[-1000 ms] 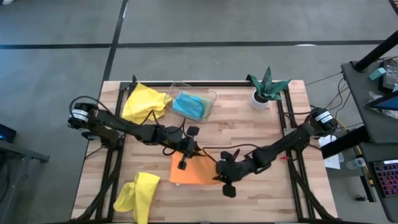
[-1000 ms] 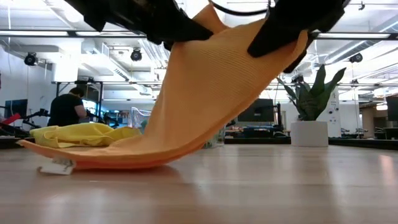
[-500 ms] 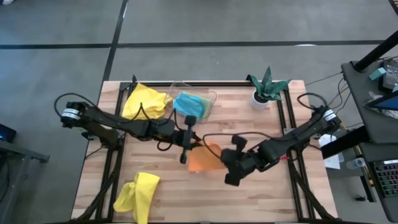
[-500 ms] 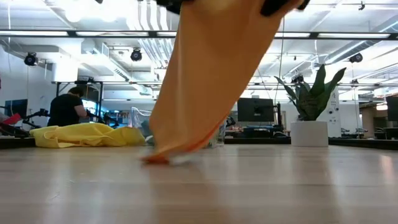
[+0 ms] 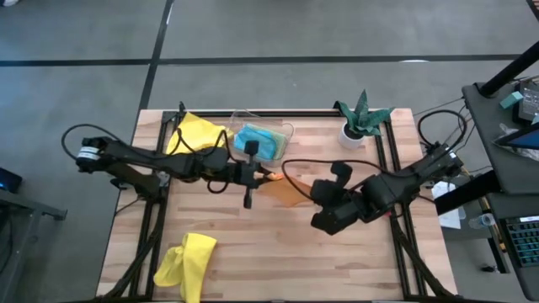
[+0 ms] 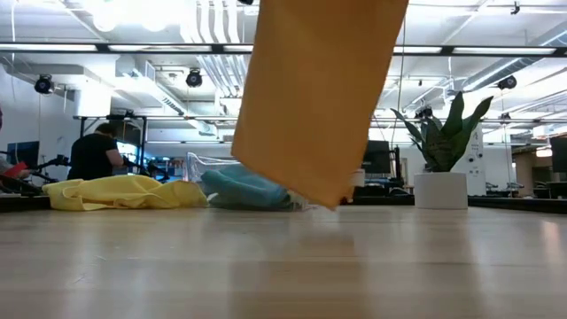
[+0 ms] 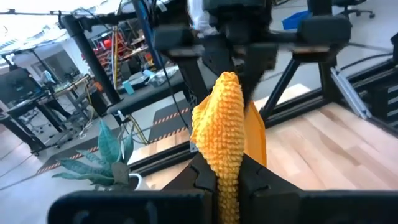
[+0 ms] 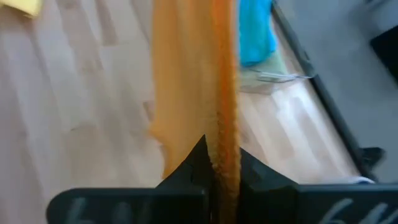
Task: Fold microfiber towels
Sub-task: Fold the orange towel
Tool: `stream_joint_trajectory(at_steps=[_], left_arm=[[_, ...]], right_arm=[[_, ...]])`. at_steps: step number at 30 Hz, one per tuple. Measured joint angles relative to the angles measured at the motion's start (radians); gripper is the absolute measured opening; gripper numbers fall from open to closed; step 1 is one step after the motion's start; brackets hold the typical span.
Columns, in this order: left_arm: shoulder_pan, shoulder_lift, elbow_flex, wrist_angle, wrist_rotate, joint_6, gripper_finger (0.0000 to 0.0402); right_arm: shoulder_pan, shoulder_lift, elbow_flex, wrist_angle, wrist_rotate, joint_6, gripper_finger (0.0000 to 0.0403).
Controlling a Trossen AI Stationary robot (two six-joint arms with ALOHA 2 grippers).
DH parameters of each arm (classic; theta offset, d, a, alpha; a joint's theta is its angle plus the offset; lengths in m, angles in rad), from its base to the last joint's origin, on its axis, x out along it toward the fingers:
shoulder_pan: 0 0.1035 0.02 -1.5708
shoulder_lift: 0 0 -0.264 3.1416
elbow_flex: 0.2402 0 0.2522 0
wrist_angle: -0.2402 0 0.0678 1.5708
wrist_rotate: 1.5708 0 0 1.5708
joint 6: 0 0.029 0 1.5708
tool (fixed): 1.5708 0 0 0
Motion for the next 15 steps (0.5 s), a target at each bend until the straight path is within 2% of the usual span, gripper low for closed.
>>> stream_joint_trajectory(at_steps=[4,9,15], left_arm=[[0.007,0.019,-0.002,0.003,0.001,0.067,0.0000],[0.041,0.052,-0.002,0.111,0.001,0.095,0.0000],[0.077,0.076,-0.002,0.142,0.006,0.096,0.0000]], right_arm=[[-0.010,0.000,0.018,-0.096,0.056,0.034,0.0009],[-0.043,0.000,0.051,-0.235,0.089,0.085,0.0009],[-0.074,-0.004,0.077,-0.261,0.132,0.061,0.0009]])
